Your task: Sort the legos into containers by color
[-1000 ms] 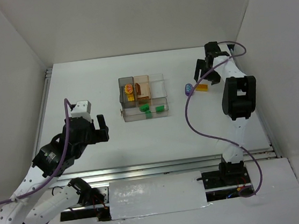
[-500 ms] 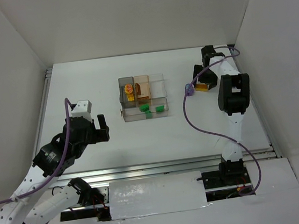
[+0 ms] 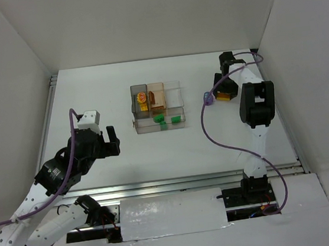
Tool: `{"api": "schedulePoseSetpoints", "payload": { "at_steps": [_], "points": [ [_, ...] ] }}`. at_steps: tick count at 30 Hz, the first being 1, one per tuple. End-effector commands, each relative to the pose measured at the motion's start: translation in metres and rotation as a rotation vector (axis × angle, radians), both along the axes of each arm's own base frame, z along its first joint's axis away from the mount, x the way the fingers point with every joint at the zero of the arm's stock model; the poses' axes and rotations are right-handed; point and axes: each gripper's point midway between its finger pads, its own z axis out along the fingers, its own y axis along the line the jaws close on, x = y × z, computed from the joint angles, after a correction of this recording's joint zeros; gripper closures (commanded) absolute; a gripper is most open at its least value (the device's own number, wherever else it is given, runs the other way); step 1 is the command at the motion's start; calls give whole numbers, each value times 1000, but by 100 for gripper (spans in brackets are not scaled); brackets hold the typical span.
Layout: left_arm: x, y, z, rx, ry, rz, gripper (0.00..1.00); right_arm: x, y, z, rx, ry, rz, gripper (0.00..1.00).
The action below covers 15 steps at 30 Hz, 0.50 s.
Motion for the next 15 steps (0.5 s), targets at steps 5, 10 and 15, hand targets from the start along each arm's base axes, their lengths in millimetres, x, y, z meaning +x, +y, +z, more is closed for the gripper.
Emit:
{"api": "schedulePoseSetpoints", "payload": {
  "at_steps": [5,10,15],
  "points": [
    [4,0,13,-14,-49,-5,0,8,-9,77,-63,-177,-86,60],
    [5,5,12,-3,-45,27,0,13,40,149,-51,-361,-20,60],
    [9,17,11,9,-40,100,0,10,157,195,-6,-507,182,60]
  ]
}}
